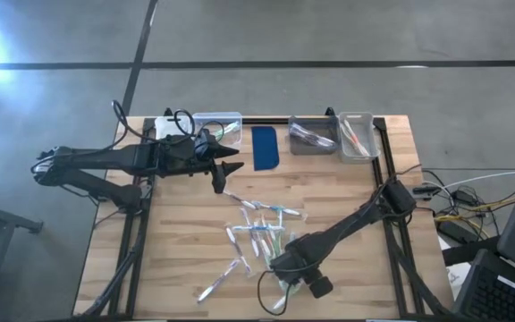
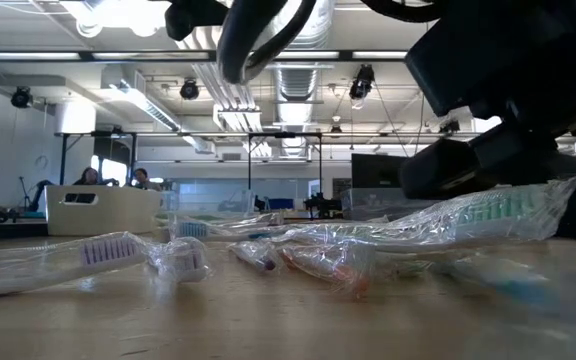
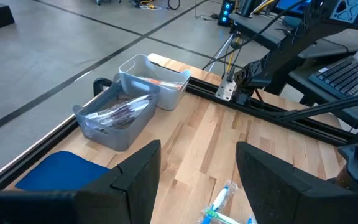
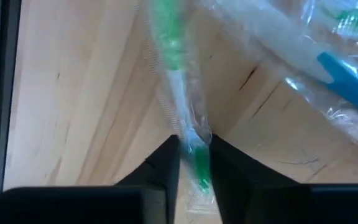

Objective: Pick & Place Toothbrushes
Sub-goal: Put the green toothbrush into the transparent bin

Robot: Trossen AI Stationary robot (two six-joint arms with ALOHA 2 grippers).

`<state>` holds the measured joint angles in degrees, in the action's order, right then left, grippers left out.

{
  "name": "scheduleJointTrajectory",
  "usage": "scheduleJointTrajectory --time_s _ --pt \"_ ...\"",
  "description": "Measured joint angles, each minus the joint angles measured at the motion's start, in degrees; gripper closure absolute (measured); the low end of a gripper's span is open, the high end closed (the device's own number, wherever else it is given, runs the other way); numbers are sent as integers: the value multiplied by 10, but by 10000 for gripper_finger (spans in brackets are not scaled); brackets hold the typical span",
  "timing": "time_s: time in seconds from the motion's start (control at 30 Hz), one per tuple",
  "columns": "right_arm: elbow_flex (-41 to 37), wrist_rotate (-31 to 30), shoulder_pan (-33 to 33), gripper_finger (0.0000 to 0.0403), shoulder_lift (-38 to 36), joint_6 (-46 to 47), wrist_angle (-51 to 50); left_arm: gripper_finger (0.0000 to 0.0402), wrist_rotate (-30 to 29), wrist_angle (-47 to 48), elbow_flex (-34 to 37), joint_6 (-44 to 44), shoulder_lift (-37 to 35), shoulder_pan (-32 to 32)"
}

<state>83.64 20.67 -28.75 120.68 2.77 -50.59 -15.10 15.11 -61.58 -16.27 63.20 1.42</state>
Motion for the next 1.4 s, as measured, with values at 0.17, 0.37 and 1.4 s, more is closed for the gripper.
scheduleJointTrajectory --time_s 0.17,0.37,1.4 --pt "3 26 -3 383 0 2 -30 188 0 0 0 0 0 0" --pt "10 25 -5 389 -15 3 -81 188 0 0 0 0 0 0" --pt "11 -154 51 390 -235 44 -94 188 0 0 0 0 0 0"
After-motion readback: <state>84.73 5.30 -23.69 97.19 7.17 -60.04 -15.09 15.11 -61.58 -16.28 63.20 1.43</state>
